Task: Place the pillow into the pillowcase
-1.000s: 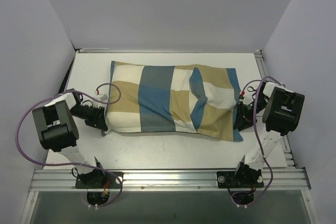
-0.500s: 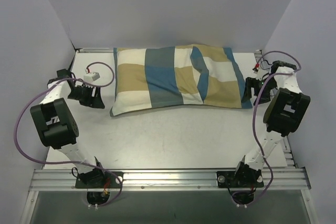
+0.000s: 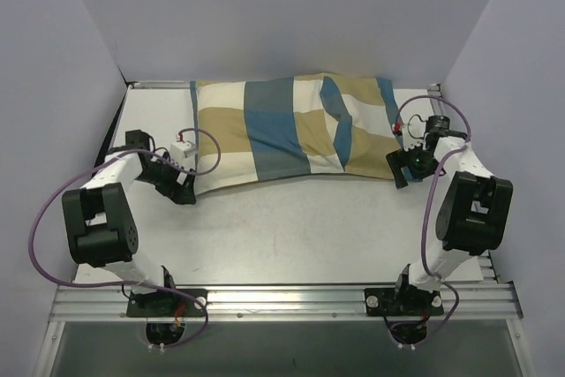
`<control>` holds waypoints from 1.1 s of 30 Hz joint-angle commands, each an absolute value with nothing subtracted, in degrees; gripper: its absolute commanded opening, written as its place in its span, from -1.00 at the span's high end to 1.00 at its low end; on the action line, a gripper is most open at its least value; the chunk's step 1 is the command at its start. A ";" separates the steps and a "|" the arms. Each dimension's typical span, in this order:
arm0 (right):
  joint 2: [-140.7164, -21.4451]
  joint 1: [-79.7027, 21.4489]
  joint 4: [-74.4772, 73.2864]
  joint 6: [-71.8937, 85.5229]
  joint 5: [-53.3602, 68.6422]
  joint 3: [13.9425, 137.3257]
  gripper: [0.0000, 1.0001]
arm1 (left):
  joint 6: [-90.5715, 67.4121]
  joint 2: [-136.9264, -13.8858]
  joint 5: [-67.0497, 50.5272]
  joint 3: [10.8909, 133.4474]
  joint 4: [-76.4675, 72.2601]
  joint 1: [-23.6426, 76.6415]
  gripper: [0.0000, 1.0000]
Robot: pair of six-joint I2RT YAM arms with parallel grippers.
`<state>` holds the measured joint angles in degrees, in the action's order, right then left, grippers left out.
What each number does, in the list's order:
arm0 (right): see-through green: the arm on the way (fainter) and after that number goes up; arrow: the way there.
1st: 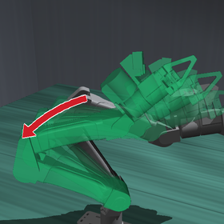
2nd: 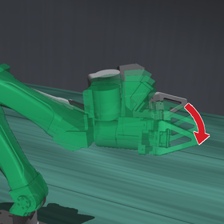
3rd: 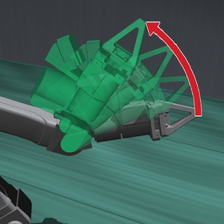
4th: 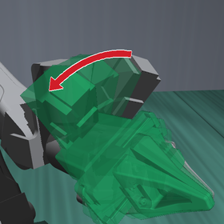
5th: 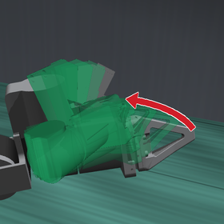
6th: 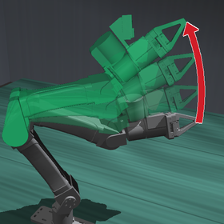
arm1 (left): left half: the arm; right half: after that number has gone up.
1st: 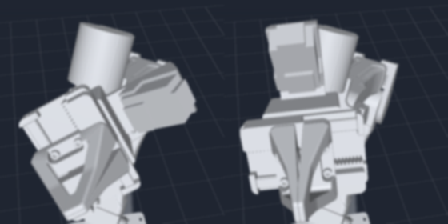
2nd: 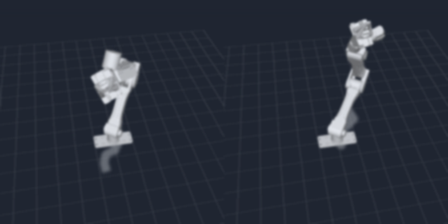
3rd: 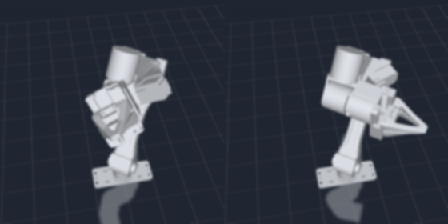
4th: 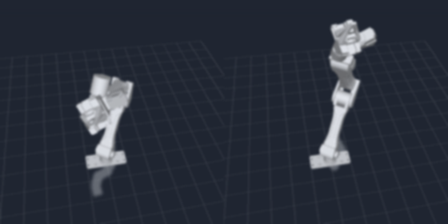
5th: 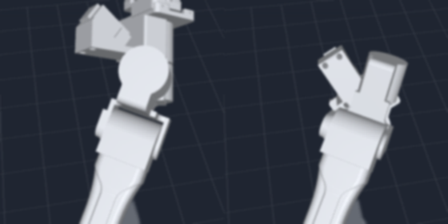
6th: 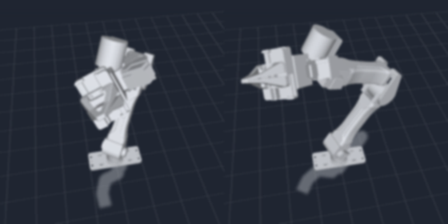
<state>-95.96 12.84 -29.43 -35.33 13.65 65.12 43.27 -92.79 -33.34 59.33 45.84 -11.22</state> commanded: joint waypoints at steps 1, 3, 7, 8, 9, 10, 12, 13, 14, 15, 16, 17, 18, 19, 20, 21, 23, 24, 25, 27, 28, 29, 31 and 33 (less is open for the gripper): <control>-101.40 11.17 -18.64 -40.15 10.28 67.58 -1.00 | 41.67 -91.93 -31.82 57.05 36.23 -5.39 -0.95; -105.44 9.76 -17.24 -41.39 10.37 68.99 -1.00 | 40.26 -93.33 -29.10 56.95 33.23 -3.00 -0.95; -110.72 7.04 -16.00 -43.94 8.88 71.71 -0.91 | 37.19 -98.68 -24.97 58.53 29.02 -0.53 -0.95; -111.44 6.60 -15.91 -44.82 8.70 72.15 -0.84 | 36.39 -99.40 -23.74 58.97 26.83 1.30 -0.95; -111.97 6.07 -15.91 -45.26 8.18 72.42 -0.55 | 35.43 -100.19 -21.99 60.28 26.46 1.93 -0.83; -112.41 5.46 -16.08 -45.52 8.17 72.77 -0.28 | 35.07 -101.59 -21.54 61.34 26.28 2.02 -0.69; -112.68 5.36 -17.13 -45.27 7.83 74.00 0.59 | 33.76 -102.56 -21.27 64.93 27.94 1.59 0.10; -112.24 5.54 -17.75 -45.18 7.47 74.44 0.89 | 33.23 -102.57 -21.97 66.00 28.82 1.15 0.50; -111.71 5.89 -18.19 -44.74 7.30 74.62 1.00 | 32.61 -101.96 -22.58 66.70 30.13 0.71 0.86; -110.58 6.24 -19.06 -43.87 8.25 74.36 1.00 | 31.22 -100.91 -23.72 67.49 30.67 -0.43 1.00; -107.52 6.94 -19.59 -42.90 9.39 74.44 1.00 | 30.59 -98.46 -26.86 68.81 31.28 -2.01 1.00; -105.58 8.25 -20.21 -41.76 10.54 74.53 1.00 | 29.63 -97.13 -27.94 69.60 32.42 -2.89 1.00; -103.56 9.13 -21.96 -40.62 11.76 74.88 1.00 | 27.18 -95.73 -29.25 70.57 32.87 -3.94 1.00; -99.36 9.75 -23.02 -38.34 14.65 75.93 1.00 | 26.11 -92.84 -30.57 71.45 33.31 -5.87 1.00; -97.14 10.36 -23.90 -37.45 15.81 76.55 1.00 | 24.97 -91.42 -32.85 73.54 33.92 -6.93 1.00; -95.12 11.68 -25.21 -36.40 16.95 77.16 1.00 | 22.79 -89.93 -33.83 74.26 33.93 -7.90 1.00; -89.67 12.56 -26.71 -34.20 19.24 80.23 1.00 | 20.67 -85.62 -35.93 76.63 34.01 -10.28 1.00; -88.00 13.26 -28.28 -33.41 19.77 81.46 1.00 | 19.00 -84.13 -36.38 77.25 33.93 -10.81 1.00; -84.85 13.62 -29.26 -32.01 21.08 83.82 1.00 | 18.20 -80.98 -36.82 77.78 33.84 -11.77 1.00; -81.49 15.02 -31.10 -30.51 22.23 86.12 1.00 | 15.49 -77.54 -38.14 79.01 33.66 -12.83 1.00; -77.91 15.64 -31.29 -29.37 22.93 87.00 1.00 | 14.42 -73.87 -38.49 79.27 33.40 -13.35 1.00; -76.04 16.08 -31.38 -27.18 23.81 89.10 1.00 | 13.11 -71.83 -38.58 79.71 32.35 -14.49 1.00; -71.13 18.09 -31.38 -24.53 24.69 91.65 1.00 | 8.89 -66.04 -38.24 80.77 30.68 -15.38 1.00; -68.57 19.24 -31.38 -20.93 25.05 96.22 1.00 | 4.93 -62.51 -35.27 81.65 26.82 -16.08 1.00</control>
